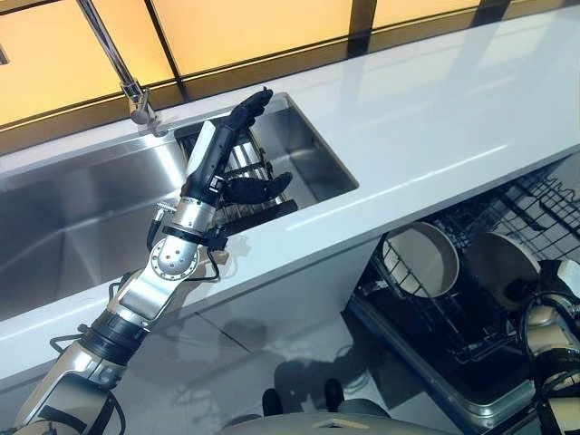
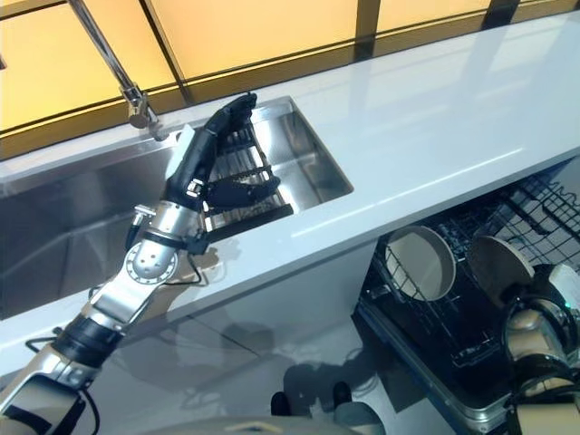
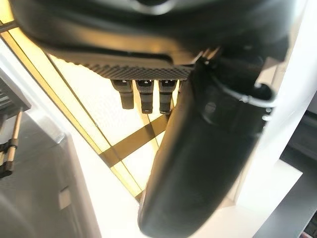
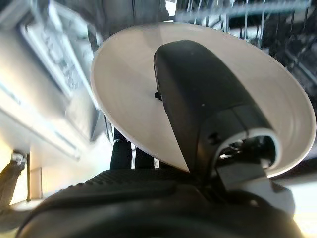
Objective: Pick up plates and place into dishwasher.
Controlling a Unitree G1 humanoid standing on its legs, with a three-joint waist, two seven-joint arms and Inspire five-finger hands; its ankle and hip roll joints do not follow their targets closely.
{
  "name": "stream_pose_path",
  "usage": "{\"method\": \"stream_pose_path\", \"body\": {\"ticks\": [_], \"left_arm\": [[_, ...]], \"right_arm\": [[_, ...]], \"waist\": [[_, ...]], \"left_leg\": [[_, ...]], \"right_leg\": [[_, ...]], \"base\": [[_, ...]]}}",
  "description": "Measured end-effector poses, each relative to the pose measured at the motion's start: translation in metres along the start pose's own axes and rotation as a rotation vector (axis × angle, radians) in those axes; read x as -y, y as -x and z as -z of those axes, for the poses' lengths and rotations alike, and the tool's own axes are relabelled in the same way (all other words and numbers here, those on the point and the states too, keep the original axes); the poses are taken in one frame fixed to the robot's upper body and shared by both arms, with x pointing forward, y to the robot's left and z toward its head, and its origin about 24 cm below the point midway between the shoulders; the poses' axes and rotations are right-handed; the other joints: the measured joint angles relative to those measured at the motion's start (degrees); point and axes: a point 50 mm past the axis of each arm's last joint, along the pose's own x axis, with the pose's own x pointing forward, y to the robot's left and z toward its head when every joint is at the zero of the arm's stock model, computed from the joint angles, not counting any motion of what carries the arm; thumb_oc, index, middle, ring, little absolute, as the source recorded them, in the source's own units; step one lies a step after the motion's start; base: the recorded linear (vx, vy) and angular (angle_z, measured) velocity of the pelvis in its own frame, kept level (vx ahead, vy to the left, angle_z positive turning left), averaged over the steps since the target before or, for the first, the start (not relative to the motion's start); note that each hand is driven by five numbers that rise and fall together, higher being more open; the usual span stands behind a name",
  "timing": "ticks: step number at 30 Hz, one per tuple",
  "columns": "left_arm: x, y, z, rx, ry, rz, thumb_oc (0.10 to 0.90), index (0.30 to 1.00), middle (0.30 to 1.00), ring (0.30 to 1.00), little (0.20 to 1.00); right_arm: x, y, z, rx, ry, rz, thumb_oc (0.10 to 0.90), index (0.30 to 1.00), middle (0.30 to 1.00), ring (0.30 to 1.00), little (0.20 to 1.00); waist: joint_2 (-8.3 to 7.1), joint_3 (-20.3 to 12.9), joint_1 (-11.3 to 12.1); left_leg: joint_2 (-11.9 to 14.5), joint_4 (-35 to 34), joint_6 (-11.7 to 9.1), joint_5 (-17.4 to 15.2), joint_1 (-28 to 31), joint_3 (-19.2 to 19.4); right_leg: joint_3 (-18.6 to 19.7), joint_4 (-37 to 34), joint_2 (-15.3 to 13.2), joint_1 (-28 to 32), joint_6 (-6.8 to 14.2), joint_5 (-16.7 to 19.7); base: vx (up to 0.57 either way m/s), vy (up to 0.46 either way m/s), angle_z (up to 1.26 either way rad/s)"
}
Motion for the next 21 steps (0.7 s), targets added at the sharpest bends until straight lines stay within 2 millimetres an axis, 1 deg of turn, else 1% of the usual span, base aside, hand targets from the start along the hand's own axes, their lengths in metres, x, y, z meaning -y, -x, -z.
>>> {"method": "stream_pose_path", "body": {"ticks": [3, 5, 6, 9, 16, 17, 18, 21], "left_arm": [[-0.001, -0.003, -0.003, 0.017, 0.0, -0.011, 0.8, 0.9, 0.9, 0.9, 0.9], [-0.001, -0.004, -0.003, 0.021, 0.0, -0.013, 0.8, 0.9, 0.9, 0.9, 0.9], [-0.002, -0.007, -0.006, 0.033, -0.002, -0.02, 0.8, 0.9, 0.9, 0.9, 0.9], [-0.005, -0.015, -0.012, 0.069, -0.008, -0.029, 0.8, 0.9, 0.9, 0.9, 0.9], [-0.006, -0.016, -0.013, 0.075, -0.008, -0.045, 0.8, 0.9, 0.9, 0.9, 0.9], [-0.006, -0.016, -0.013, 0.075, -0.009, -0.045, 0.8, 0.9, 0.9, 0.9, 0.9], [-0.006, -0.016, -0.013, 0.075, -0.009, -0.045, 0.8, 0.9, 0.9, 0.9, 0.9], [-0.006, -0.016, -0.013, 0.075, -0.009, -0.045, 0.8, 0.9, 0.9, 0.9, 0.9]], "right_arm": [[0.007, -0.007, -0.007, -0.009, -0.022, -0.022, 0.1, 0.3, 0.3, 0.3, 0.2], [0.007, -0.008, -0.009, -0.01, -0.024, -0.033, 0.1, 0.3, 0.3, 0.3, 0.2], [0.009, -0.011, -0.015, 0.0, -0.008, -0.061, 0.1, 0.3, 0.3, 0.3, 0.2], [0.013, -0.015, -0.023, 0.001, -0.017, -0.104, 0.1, 0.3, 0.3, 0.3, 0.2], [0.017, -0.019, -0.023, -0.021, -0.03, -0.154, 0.1, 0.3, 0.3, 0.3, 0.2], [0.017, -0.019, -0.023, -0.021, -0.03, -0.156, 0.742, 0.851, 0.851, 0.851, 0.842], [0.017, -0.019, -0.023, -0.019, -0.029, -0.157, 0.8, 0.9, 0.9, 0.9, 0.9], [0.017, -0.019, -0.022, -0.023, -0.048, -0.161, 0.8, 0.9, 0.9, 0.9, 0.9]], "waist": [[0.81, 0.73, -0.05], [0.86, 1.02, 0.09], [1.03, 1.65, -0.04], [1.36, 3.07, -0.02], [1.27, 3.12, 0.56], [1.26, 3.13, 0.56], [1.21, 3.16, 0.61], [1.13, 3.21, 0.64]], "left_leg": [[0.16, 0.01, -0.17, 0.18, -0.78, -0.01], [0.2, 0.02, -0.2, 0.28, -0.78, -0.01], [0.22, 0.07, -0.22, 0.29, -0.83, -0.01], [0.21, 0.08, -0.21, 0.29, -0.87, -0.08], [0.15, 0.01, -0.18, 0.33, -0.83, -0.5], [0.15, 0.01, -0.18, 0.34, -0.83, -0.51], [0.15, 0.01, -0.18, 0.36, -0.83, -0.52], [0.12, 0.0, -0.18, 0.36, -0.83, -0.53]], "right_leg": [[0.0, 0.03, -0.03, -0.81, -0.15, 0.13], [0.0, 0.09, -0.03, -0.83, -0.16, 0.13], [-0.01, 0.27, -0.03, -0.9, -0.19, 0.15], [-0.2, 0.28, -0.08, -0.85, -0.19, 0.15], [-0.54, 0.27, -0.1, -0.71, -0.19, 0.15], [-0.54, 0.27, -0.09, -0.71, -0.19, 0.15], [-0.54, 0.27, -0.09, -0.71, -0.19, 0.15], [-0.52, 0.28, -0.09, -0.7, -0.19, 0.16]], "base": [[-0.03, -0.004, -0.01], [-0.02, -0.001, -0.01], [0.0, 0.0, 0.0], [0.0, 0.0, 0.0], [-0.01, -0.001, 0.02], [0.0, 0.0, 0.0], [0.0, 0.0, 0.0], [0.0, 0.0, 0.0]]}}
